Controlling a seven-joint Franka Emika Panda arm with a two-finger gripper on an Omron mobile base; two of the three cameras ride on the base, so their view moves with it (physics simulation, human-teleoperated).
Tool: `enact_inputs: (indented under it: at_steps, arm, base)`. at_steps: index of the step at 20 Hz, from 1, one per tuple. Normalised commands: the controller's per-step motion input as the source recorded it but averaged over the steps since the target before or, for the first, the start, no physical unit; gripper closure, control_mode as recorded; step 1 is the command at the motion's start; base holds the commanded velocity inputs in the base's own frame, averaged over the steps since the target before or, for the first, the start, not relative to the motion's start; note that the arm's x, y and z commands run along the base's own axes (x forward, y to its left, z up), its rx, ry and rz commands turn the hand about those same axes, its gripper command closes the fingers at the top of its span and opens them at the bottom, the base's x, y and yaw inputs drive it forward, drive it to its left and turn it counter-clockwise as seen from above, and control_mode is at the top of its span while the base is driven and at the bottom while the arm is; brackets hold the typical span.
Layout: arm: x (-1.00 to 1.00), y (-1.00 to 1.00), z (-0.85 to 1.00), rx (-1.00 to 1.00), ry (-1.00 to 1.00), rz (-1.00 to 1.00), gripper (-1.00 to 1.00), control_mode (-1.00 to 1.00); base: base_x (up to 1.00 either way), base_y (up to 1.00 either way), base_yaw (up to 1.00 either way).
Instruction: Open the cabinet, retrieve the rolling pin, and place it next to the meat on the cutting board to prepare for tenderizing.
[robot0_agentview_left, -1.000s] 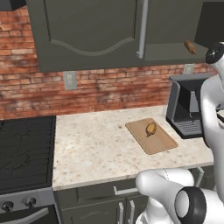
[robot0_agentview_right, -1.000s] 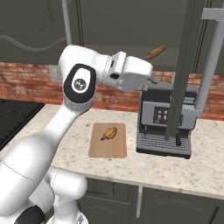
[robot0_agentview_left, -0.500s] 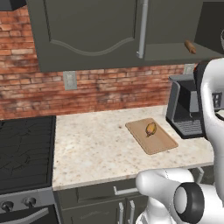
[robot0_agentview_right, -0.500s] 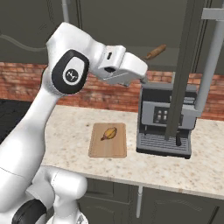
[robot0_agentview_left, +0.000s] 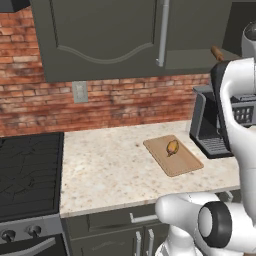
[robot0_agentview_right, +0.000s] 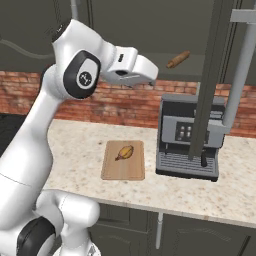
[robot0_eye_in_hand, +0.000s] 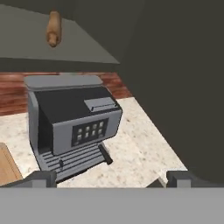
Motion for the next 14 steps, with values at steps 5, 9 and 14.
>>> enact_inputs:
  at_steps: [5,9,14]
  arm:
    - [0.72,0.13,-0.01,0.04,-0.13,0.05,-1.0,-1.0]
    - [0.77,0.05,0.0,0.05,-0.11,0.03,-1.0,-1.0]
    - [0.67,0.08,0.0,0.09,-0.12,0.03,-1.0,-1.0]
  base:
    - [0.0,0.0,0.0]
    - [0.0,0.0,0.0]
    - [0.0,0.0,0.0]
